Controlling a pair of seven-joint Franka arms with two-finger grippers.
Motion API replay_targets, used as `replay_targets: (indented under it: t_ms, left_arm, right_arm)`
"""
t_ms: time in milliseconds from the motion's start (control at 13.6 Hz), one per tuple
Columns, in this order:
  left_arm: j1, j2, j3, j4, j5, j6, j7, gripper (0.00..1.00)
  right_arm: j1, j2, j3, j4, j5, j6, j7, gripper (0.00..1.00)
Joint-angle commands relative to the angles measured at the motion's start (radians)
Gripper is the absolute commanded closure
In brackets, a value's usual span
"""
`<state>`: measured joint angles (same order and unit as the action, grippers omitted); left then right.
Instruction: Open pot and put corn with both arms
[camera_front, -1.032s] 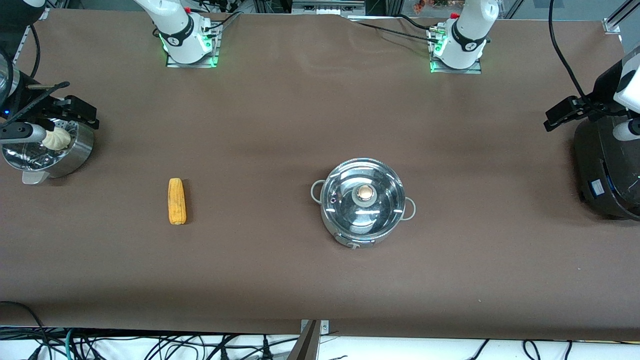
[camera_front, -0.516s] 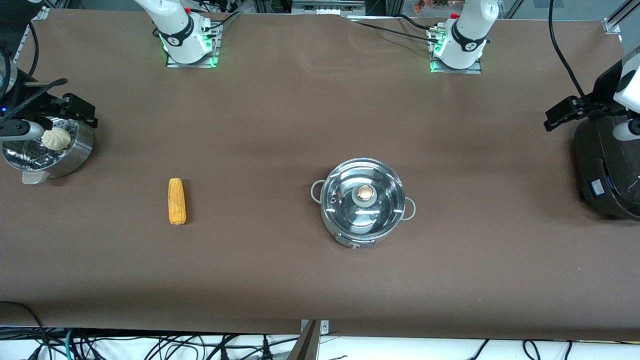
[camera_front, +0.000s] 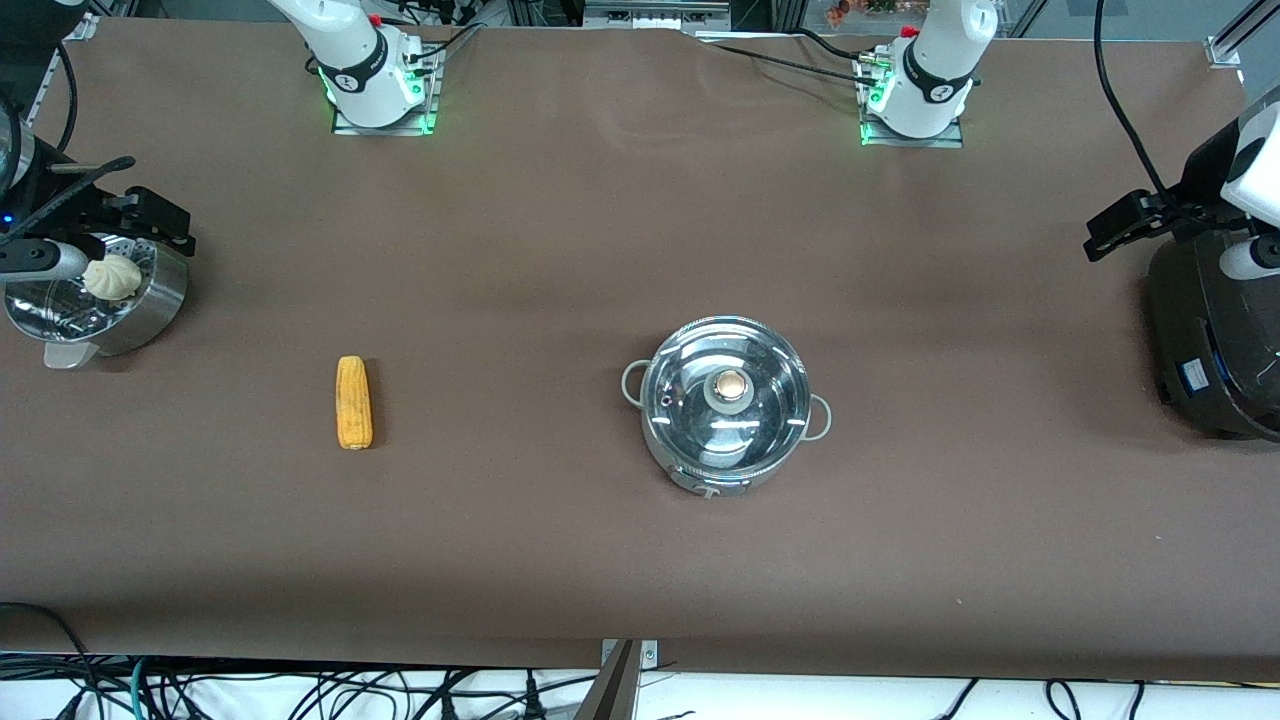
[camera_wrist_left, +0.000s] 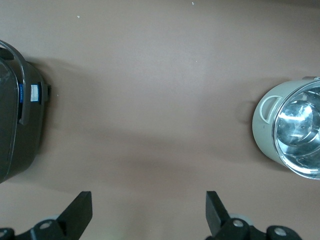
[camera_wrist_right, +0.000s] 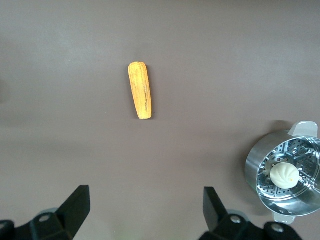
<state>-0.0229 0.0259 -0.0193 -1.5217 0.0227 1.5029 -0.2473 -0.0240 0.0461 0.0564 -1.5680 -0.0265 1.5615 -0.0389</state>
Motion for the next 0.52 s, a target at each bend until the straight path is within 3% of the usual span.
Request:
replay_targets:
  t_ms: [0, 442]
  left_arm:
    - [-0.006, -0.015, 0.009, -0.009, -0.007, -0.001, 0.013, 0.00]
    - [-0.008, -0.014, 0.009, -0.026, -0.001, -0.001, 0.029, 0.00]
  right_arm:
    - [-0.002, -0.008, 0.005, 0.006, 0.000, -0.003, -0.009, 0.00]
    - [-0.002, 0.017, 0.003, 0.005, -0.003, 0.006, -0.009, 0.00]
